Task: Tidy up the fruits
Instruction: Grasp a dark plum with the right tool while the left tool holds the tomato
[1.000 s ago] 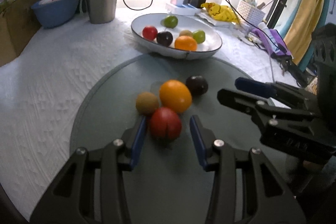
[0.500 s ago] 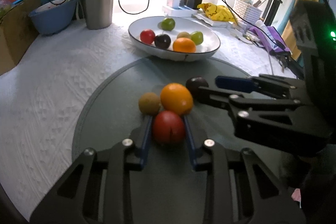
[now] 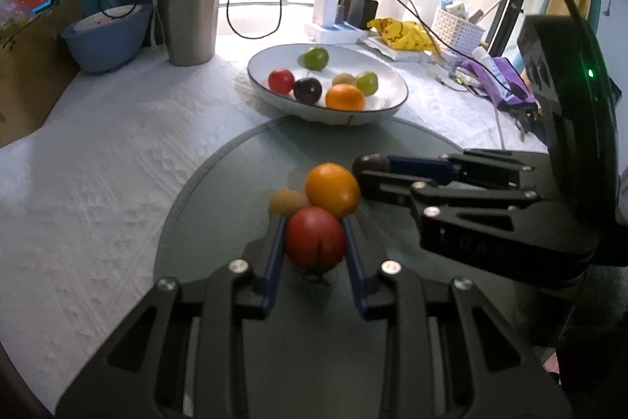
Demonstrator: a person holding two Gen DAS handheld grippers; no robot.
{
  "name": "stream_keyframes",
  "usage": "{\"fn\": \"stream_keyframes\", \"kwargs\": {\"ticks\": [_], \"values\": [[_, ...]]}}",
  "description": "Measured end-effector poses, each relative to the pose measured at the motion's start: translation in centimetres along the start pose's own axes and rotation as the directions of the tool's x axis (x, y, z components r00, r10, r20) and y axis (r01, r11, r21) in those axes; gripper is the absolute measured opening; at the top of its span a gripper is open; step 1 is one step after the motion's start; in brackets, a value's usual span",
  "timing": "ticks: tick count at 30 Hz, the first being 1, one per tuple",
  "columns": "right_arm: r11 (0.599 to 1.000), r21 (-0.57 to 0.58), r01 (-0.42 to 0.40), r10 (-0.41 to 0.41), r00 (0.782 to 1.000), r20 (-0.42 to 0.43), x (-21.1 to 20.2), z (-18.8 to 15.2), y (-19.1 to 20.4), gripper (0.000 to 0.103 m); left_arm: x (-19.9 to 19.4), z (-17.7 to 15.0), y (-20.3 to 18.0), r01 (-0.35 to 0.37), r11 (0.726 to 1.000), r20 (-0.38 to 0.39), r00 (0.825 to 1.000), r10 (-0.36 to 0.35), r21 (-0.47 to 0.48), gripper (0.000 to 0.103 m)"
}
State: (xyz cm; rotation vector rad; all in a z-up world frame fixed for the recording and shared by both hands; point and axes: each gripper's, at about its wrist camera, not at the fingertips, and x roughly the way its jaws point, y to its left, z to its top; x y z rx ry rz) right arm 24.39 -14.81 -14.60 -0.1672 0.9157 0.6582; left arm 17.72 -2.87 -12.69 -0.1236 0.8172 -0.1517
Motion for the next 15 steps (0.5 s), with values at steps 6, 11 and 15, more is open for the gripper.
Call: {"fn": "stream_keyframes", "kwargs": {"ticks": [6, 11, 15], "values": [[1.0, 0.006, 0.011, -0.011, 0.999, 0.036, -1.7, -0.2, -0.4, 0.031, -1.3, 0.4, -1.4, 0.02, 0.999, 0.041, 0.999, -0.021, 0.027, 0.031], [1.0, 0.018, 0.018, -0.019, 0.998, 0.067, -3.3, -0.5, -1.2, 0.031, -1.9, 0.8, -2.7, 0.024, 0.998, 0.053, 0.998, -0.027, 0.056, 0.03], [0.999, 0.03, 0.025, -0.028, 0.996, 0.088, -4.4, -0.4, -2.1, 0.031, -2.1, 1.5, -3.4, 0.015, 0.997, 0.062, 0.998, -0.019, 0.073, 0.031]]}}
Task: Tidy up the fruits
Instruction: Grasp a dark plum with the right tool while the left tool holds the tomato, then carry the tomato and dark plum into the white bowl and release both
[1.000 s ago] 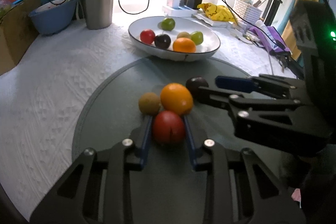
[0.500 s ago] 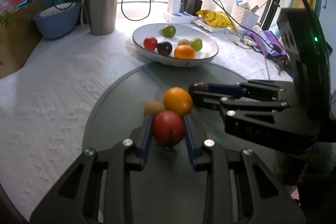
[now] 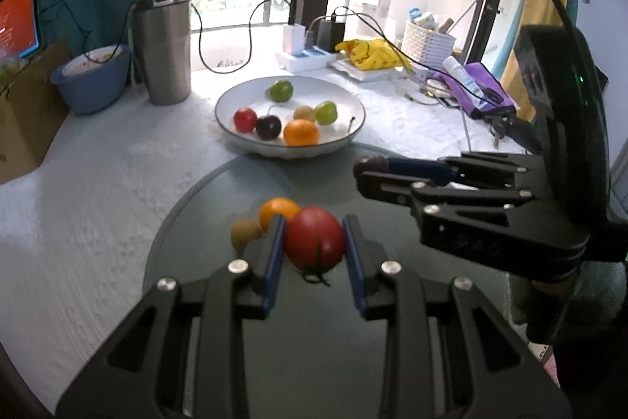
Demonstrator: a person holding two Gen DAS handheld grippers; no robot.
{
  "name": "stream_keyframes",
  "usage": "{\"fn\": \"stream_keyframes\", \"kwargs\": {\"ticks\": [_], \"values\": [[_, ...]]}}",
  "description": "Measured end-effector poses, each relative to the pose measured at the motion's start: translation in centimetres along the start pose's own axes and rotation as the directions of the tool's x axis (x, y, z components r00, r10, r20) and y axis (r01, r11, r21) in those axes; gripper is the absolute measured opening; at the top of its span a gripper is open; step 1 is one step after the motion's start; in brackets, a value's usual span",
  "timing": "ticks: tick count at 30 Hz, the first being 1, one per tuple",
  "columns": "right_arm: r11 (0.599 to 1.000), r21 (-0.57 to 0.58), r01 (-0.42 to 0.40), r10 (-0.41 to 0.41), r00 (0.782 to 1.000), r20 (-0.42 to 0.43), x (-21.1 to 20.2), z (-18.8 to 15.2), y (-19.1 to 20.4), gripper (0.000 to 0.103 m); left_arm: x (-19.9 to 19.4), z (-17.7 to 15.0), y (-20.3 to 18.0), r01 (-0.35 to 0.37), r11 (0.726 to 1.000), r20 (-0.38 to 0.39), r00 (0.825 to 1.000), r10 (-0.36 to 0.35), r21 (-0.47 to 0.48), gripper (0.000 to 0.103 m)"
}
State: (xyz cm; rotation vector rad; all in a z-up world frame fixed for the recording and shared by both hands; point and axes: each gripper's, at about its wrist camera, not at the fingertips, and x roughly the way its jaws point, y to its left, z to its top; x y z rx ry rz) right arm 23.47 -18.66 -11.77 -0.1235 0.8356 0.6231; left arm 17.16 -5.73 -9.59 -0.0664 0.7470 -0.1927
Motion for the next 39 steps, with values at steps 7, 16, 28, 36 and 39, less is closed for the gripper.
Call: {"fn": "stream_keyframes", "kwargs": {"ticks": [7, 16, 28, 36, 39], "values": [[1.0, 0.019, 0.006, -0.006, 0.999, 0.032, -0.8, 0.9, -1.6, 0.031, 0.4, 1.6, -0.3, -0.02, 1.0, 0.011, 1.0, 0.02, 0.017, 0.031], [1.0, 0.031, -0.001, 0.0, 0.999, 0.042, 0.1, 2.4, -3.3, 0.031, 2.5, 4.2, 0.8, -0.037, 0.999, 0.013, 0.999, 0.037, 0.013, 0.031], [0.999, 0.026, -0.028, 0.028, 0.999, 0.029, 3.2, 4.8, -4.2, 0.031, 6.6, 6.6, 3.4, -0.053, 0.998, -0.016, 0.999, 0.052, -0.031, 0.031], [0.999, 0.038, -0.029, 0.029, 0.999, 0.018, 4.7, 5.6, -5.1, 0.031, 8.7, 7.8, 4.9, -0.061, 0.997, -0.021, 0.998, 0.06, -0.049, 0.031], [0.999, 0.035, -0.021, 0.021, 1.0, 0.022, 5.1, 6.2, -5.3, 0.031, 9.3, 8.6, 5.6, -0.065, 0.997, -0.011, 0.998, 0.065, -0.046, 0.031]]}}
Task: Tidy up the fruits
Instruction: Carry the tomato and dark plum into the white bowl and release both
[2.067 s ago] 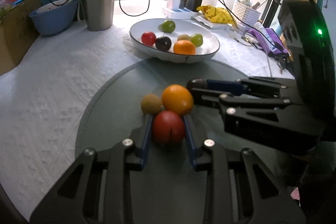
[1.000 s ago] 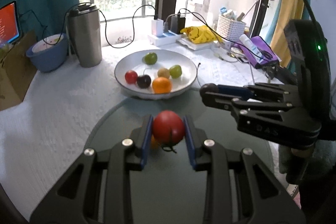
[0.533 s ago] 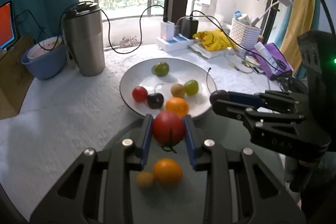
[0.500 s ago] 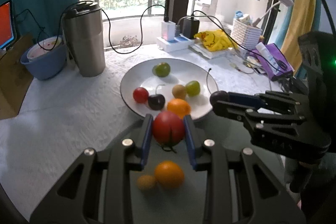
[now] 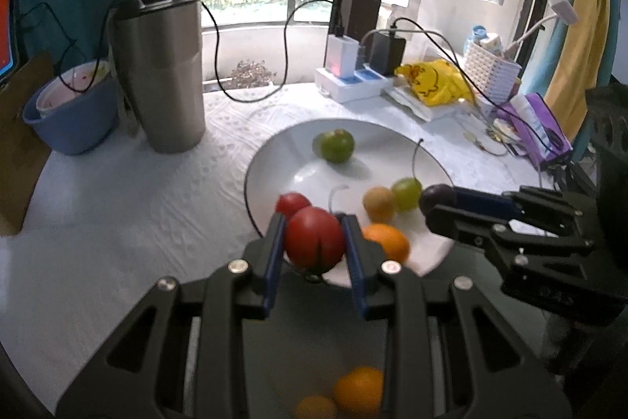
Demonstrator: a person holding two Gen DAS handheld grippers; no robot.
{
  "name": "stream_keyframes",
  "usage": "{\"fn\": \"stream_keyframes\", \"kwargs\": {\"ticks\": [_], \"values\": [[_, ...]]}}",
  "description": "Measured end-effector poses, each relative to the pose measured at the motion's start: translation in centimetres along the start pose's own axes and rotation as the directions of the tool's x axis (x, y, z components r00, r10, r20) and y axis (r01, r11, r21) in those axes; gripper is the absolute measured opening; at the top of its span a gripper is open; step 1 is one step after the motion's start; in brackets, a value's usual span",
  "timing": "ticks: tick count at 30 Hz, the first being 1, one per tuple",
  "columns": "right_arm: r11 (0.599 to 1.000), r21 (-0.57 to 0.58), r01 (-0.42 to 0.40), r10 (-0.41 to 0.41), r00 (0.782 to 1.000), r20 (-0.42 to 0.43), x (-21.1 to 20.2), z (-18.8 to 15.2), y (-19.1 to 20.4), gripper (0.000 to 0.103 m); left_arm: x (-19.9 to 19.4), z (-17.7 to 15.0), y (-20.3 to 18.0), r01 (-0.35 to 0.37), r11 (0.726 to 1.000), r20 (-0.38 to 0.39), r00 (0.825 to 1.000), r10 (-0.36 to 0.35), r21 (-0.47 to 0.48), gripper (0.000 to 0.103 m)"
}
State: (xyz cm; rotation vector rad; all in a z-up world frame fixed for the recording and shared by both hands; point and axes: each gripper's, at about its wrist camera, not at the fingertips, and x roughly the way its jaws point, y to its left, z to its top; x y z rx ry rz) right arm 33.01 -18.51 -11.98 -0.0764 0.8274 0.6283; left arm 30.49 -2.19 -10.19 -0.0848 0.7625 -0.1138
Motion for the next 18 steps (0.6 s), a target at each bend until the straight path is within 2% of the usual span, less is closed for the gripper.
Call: {"fn": "stream_keyframes", "kwargs": {"ticks": [6, 18], "values": [[0.999, 0.005, 0.032, -0.032, 0.999, 0.013, 1.3, 1.4, -0.9, 0.031, 1.8, 1.8, 0.8, 0.019, 1.0, 0.006, 1.0, -0.019, -0.007, 0.031], [0.994, 0.056, 0.093, -0.093, 0.996, -0.011, 4.3, 3.1, -3.1, 0.031, 5.6, 4.0, 0.8, 0.046, 0.999, -0.058, 0.997, -0.046, 0.0, 0.031]]}}
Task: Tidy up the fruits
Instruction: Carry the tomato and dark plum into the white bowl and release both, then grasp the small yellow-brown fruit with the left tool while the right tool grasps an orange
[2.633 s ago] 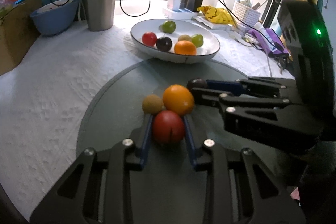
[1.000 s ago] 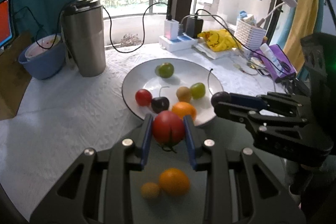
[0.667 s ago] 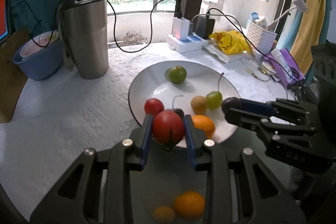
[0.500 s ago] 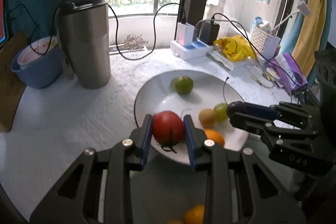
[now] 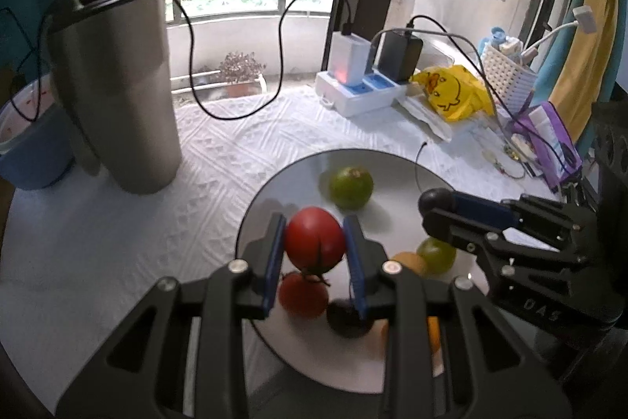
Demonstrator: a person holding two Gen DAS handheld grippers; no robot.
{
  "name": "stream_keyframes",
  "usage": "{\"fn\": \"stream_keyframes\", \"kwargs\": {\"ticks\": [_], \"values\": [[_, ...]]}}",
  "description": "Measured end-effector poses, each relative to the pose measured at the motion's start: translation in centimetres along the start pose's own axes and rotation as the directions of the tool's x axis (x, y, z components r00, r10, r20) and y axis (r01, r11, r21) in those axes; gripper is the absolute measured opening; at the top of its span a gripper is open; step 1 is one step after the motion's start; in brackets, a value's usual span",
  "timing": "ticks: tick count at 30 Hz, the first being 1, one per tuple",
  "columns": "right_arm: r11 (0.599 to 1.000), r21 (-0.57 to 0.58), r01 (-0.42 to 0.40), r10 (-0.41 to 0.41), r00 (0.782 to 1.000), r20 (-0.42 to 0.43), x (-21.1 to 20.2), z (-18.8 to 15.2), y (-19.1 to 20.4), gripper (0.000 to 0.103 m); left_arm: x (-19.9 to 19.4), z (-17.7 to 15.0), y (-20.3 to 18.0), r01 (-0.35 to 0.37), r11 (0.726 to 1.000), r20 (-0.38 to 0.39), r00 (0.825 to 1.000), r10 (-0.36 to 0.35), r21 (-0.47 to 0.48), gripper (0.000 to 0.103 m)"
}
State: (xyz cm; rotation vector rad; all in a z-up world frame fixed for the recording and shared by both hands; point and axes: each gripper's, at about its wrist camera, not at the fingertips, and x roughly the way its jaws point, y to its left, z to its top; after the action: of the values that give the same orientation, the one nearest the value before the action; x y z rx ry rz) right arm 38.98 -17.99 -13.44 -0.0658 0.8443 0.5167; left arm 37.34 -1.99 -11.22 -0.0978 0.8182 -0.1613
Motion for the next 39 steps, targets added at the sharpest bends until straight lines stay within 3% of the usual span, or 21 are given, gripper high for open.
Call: {"fn": "stream_keyframes", "kwargs": {"ticks": [5, 7, 8, 11, 19, 39], "values": [[1.0, 0.012, 0.012, -0.012, 1.0, -0.002, 0.3, 0.1, -0.3, 0.031, 0.4, 0.3, 0.0, 0.016, 1.0, -0.01, 1.0, -0.016, 0.0, 0.032], [1.0, 0.015, 0.017, -0.017, 1.0, -0.001, 0.3, 0.1, -0.4, 0.033, 0.2, 0.2, -0.1, 0.024, 1.0, -0.003, 1.0, -0.024, -0.003, 0.041], [1.0, 0.017, 0.016, -0.016, 1.0, 0.0, 0.2, 0.2, -0.4, 0.039, 0.1, 0.2, -0.1, 0.026, 1.0, 0.0, 1.0, -0.026, -0.007, 0.047], [1.0, 0.018, 0.011, -0.012, 1.0, 0.013, -0.3, 0.3, -0.3, 0.045, -0.7, 0.4, 0.0, 0.031, 0.999, 0.011, 0.999, -0.031, -0.022, 0.047], [1.0, -0.002, 0.012, -0.012, 0.999, 0.039, -2.6, 0.0, 1.1, 0.046, -3.7, -0.2, -0.4, 0.023, 0.999, 0.047, 0.999, -0.022, -0.026, 0.047], [0.999, -0.053, -0.006, 0.011, 0.997, 0.082, -9.2, -3.6, 6.2, 0.046, -11.9, -5.7, -0.5, 0.019, 0.999, 0.1, 0.995, -0.014, -0.049, 0.047]]}}
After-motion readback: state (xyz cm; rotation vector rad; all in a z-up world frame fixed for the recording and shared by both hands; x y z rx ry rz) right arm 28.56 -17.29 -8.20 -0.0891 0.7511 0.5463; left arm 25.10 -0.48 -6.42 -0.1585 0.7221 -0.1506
